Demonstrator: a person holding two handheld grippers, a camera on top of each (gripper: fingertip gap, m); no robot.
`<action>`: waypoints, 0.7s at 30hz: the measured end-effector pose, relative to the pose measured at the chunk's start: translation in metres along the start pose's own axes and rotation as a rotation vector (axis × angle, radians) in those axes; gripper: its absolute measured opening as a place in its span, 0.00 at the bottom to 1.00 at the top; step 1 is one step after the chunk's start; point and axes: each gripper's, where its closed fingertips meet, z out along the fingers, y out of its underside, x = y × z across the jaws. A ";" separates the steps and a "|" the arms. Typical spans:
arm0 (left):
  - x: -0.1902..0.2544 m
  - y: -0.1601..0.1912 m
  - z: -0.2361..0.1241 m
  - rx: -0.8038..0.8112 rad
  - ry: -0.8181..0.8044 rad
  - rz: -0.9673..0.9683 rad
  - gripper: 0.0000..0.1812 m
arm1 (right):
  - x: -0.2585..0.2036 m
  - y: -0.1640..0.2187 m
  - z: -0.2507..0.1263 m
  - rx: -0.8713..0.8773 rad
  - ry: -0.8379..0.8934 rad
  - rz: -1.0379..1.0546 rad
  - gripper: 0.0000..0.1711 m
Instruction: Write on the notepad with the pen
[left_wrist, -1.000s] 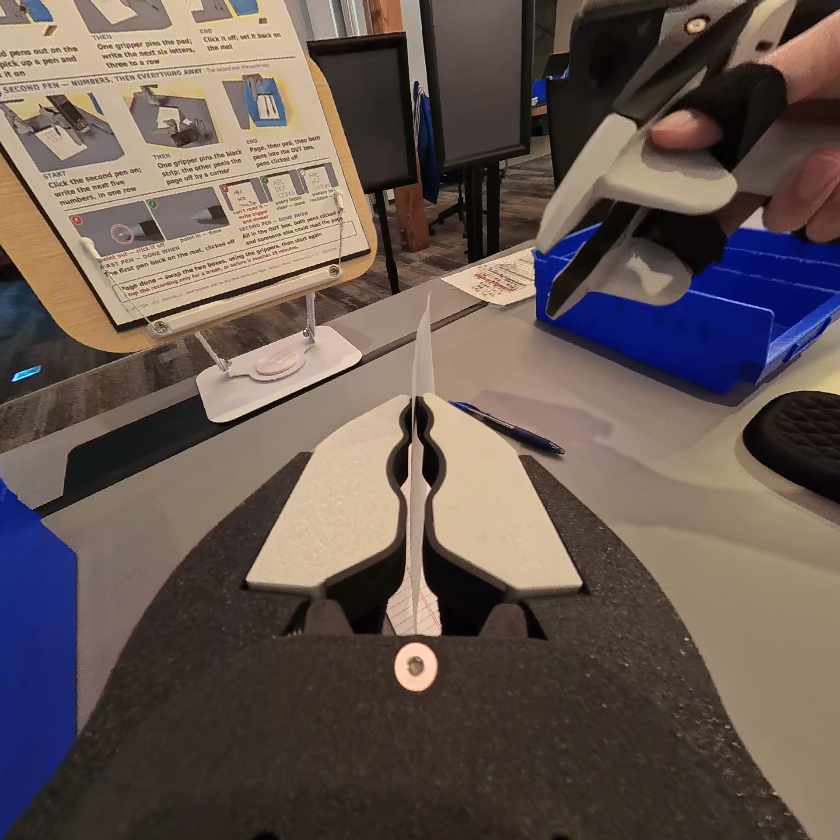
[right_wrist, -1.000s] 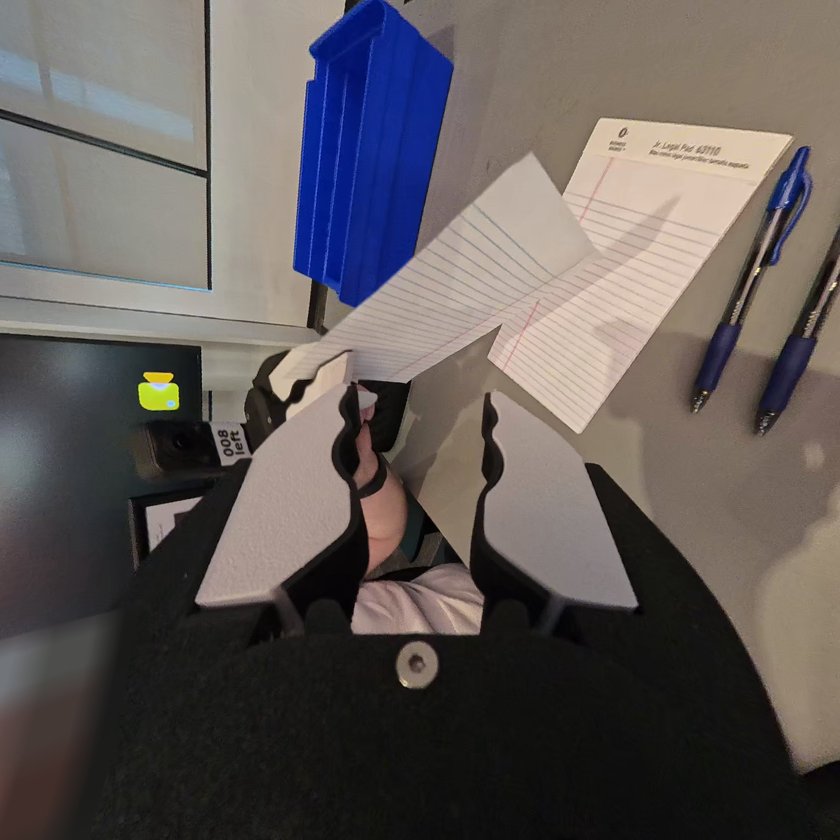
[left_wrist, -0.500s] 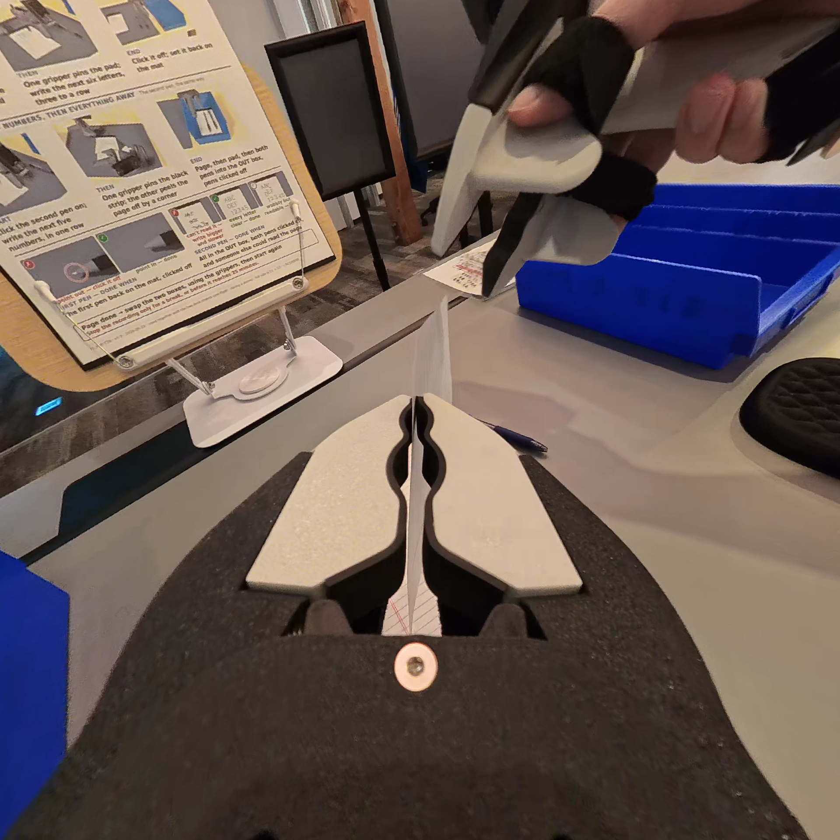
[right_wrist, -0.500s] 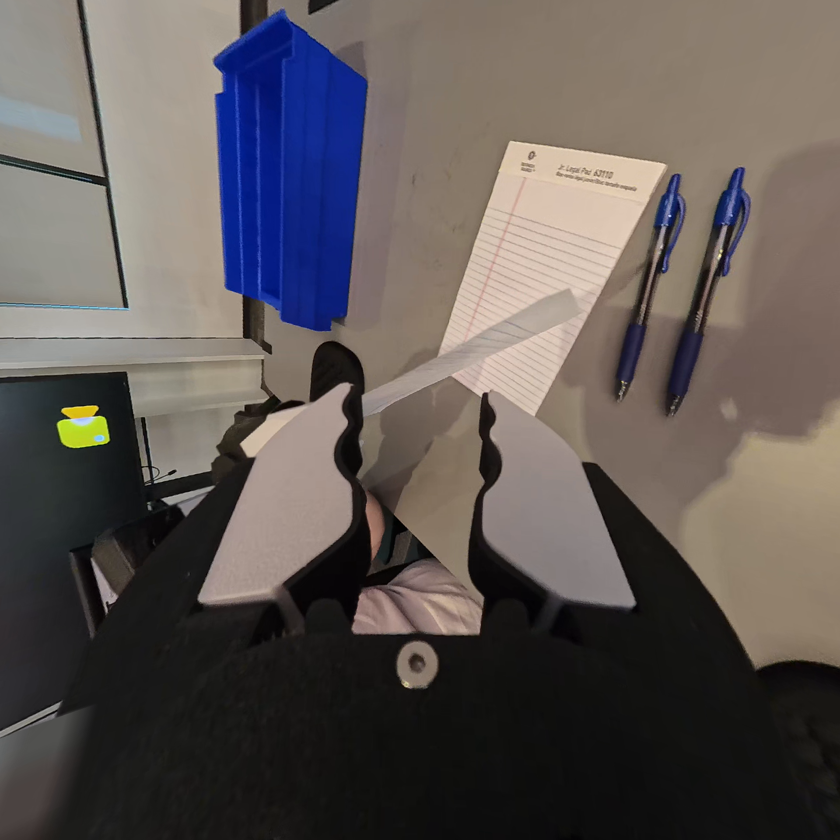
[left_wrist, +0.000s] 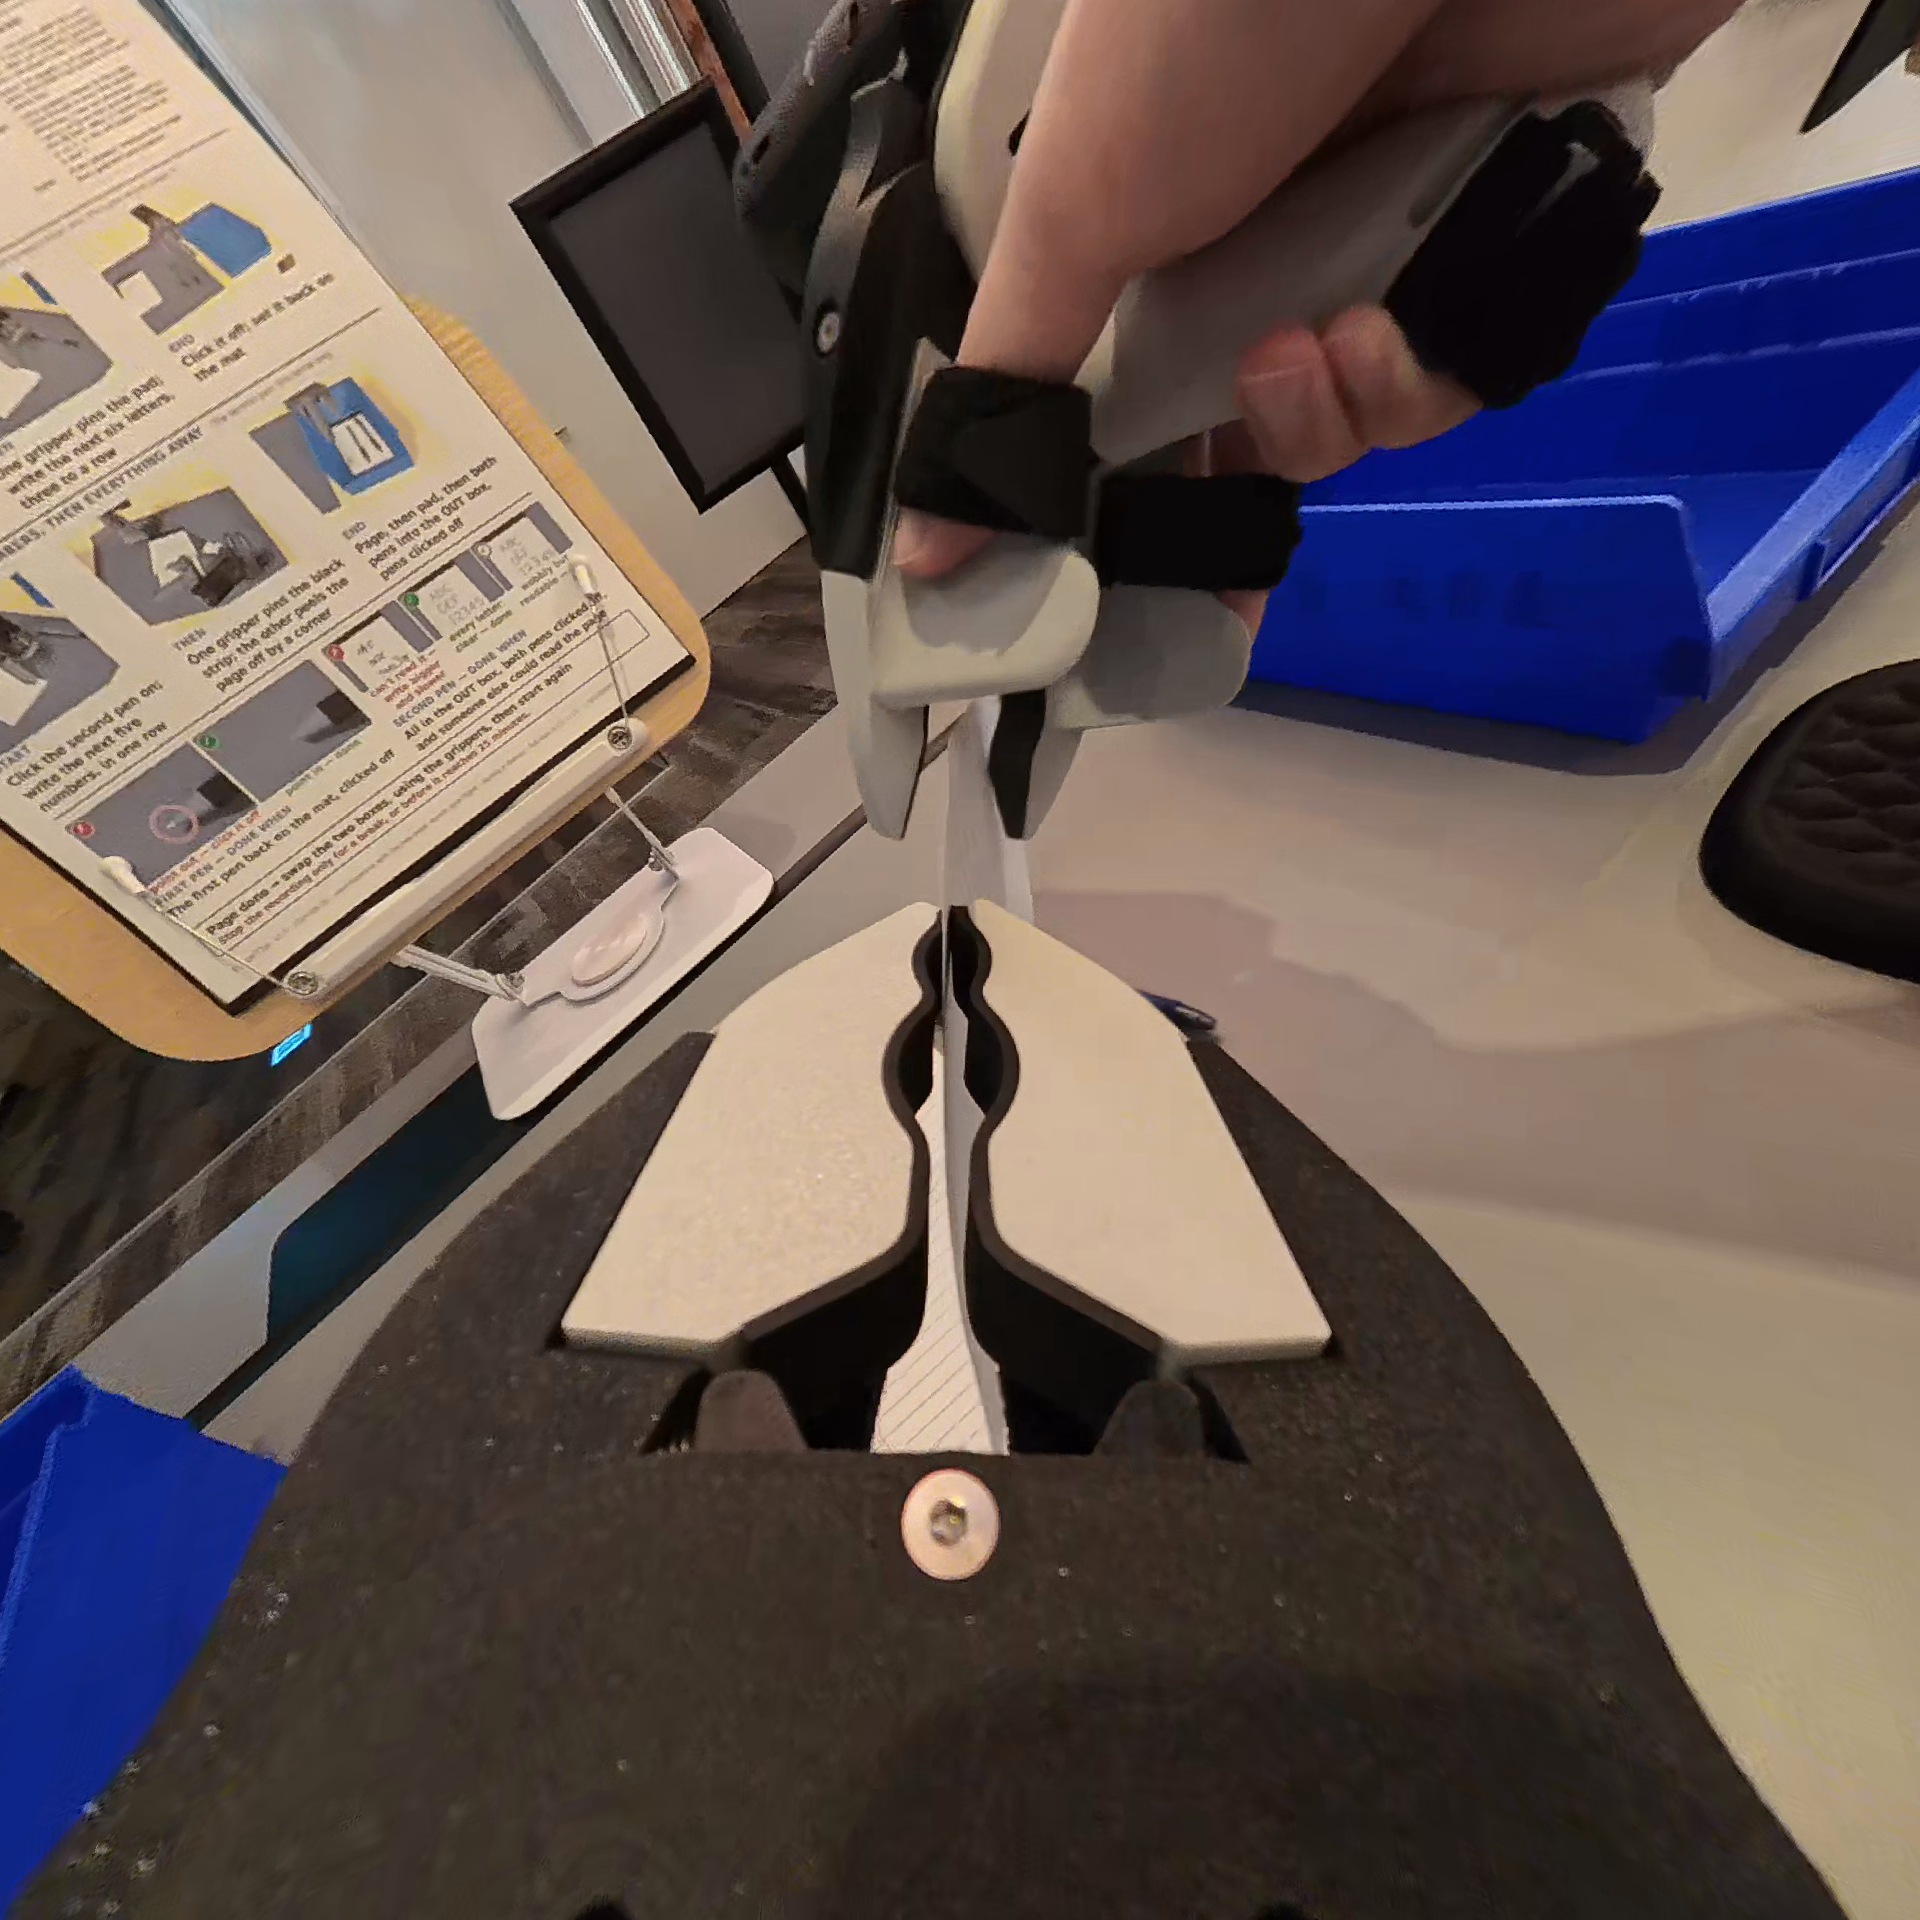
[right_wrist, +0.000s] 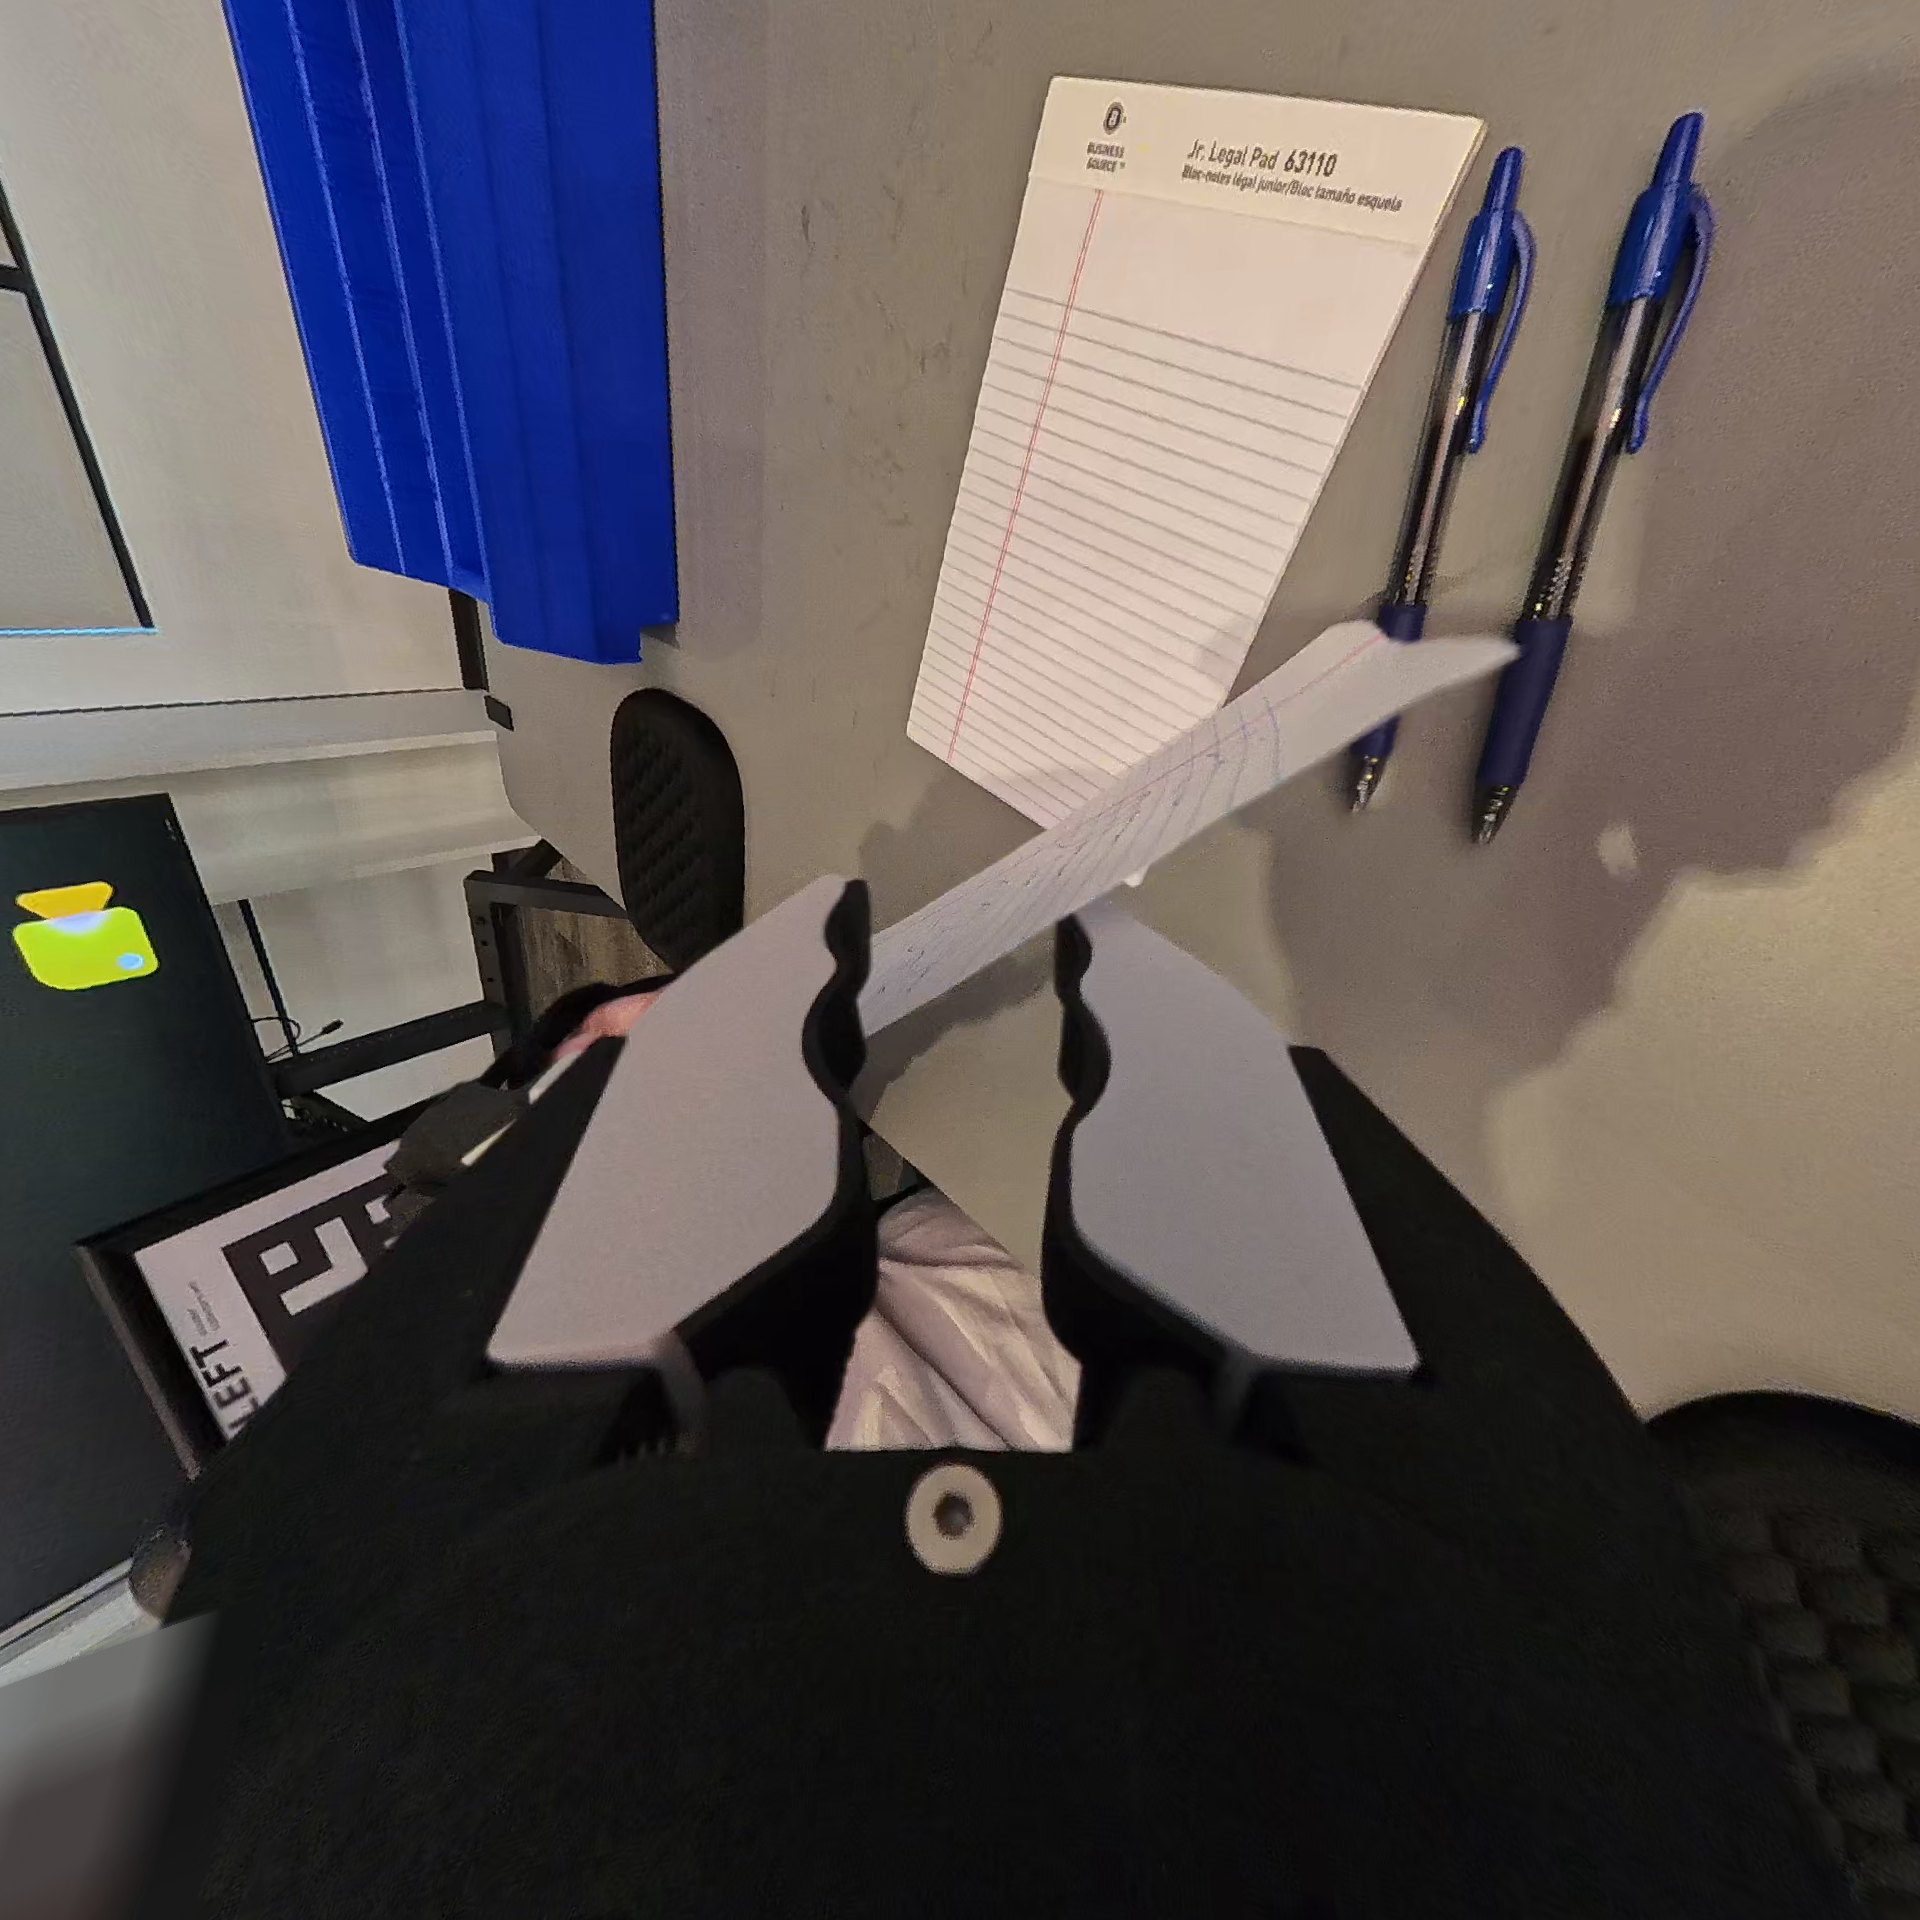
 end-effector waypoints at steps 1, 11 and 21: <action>0.002 -0.001 0.001 -0.001 0.007 -0.007 0.00 | 0.000 0.001 0.000 -0.007 0.004 -0.007 0.16; 0.013 -0.006 0.004 0.037 0.047 -0.049 0.00 | 0.001 -0.002 -0.005 0.018 0.011 -0.072 0.00; 0.020 -0.008 -0.010 0.061 0.128 -0.233 0.30 | -0.006 -0.019 -0.034 0.109 -0.088 -0.222 0.00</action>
